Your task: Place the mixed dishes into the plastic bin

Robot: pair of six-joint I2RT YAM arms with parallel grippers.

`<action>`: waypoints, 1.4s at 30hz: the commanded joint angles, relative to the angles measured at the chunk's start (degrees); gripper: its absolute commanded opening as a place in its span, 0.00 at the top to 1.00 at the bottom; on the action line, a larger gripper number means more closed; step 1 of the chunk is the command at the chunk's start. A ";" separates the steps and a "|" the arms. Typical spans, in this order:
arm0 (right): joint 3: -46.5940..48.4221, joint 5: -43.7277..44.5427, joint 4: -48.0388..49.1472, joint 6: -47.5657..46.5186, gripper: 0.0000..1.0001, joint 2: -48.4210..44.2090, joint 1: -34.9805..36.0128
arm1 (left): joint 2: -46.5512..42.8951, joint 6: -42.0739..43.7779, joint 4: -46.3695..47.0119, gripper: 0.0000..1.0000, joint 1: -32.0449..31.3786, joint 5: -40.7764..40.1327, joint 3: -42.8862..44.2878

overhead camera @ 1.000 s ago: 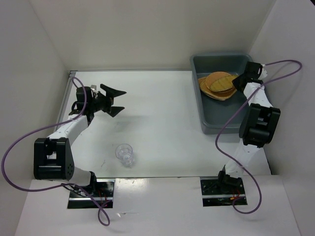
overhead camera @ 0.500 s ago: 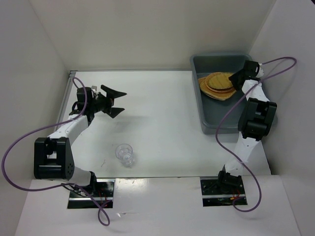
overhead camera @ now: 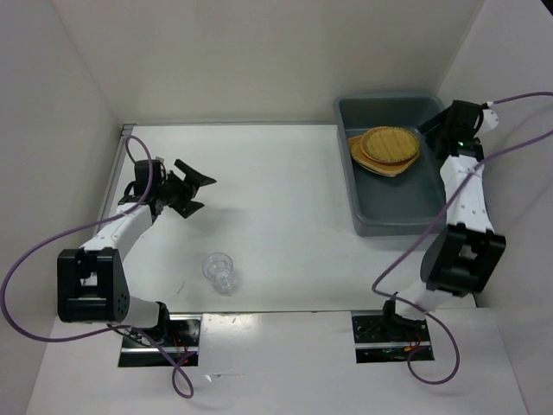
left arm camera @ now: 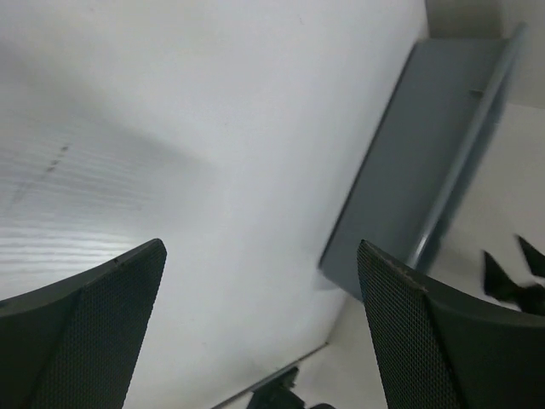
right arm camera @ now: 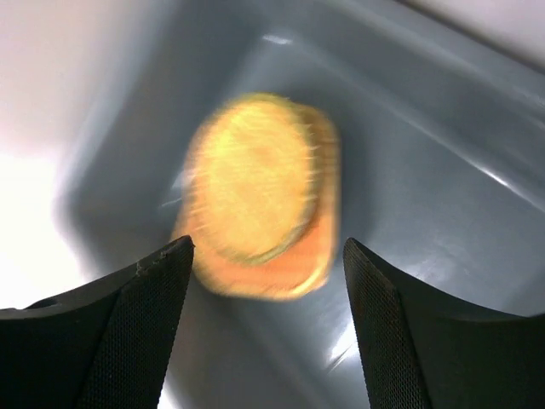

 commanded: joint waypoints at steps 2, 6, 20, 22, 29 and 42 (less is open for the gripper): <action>-3.59 -11.71 -0.64 -6.21 0.25 -13.69 -0.21 | -5.86 11.98 -8.08 0.01 0.40 -7.09 0.47; -4.66 -18.33 -6.34 -11.92 0.34 -18.36 9.78 | -8.58 16.12 -12.66 0.01 0.40 -10.35 0.47; -13.71 -19.57 -8.64 -6.67 0.40 -16.61 58.75 | -15.36 17.88 -16.71 0.01 0.40 -8.16 -2.43; -13.71 -19.57 -7.34 -5.52 0.40 -13.29 63.76 | -16.67 17.88 -17.23 0.01 0.40 -7.63 -3.22; -11.77 -15.53 -3.99 -2.35 0.42 -2.56 75.11 | -19.49 18.93 -18.55 0.01 0.40 -7.63 -4.89; -2.21 -16.23 -1.88 -3.41 0.42 7.64 76.96 | -21.25 19.46 -20.13 0.01 0.40 -8.16 -4.89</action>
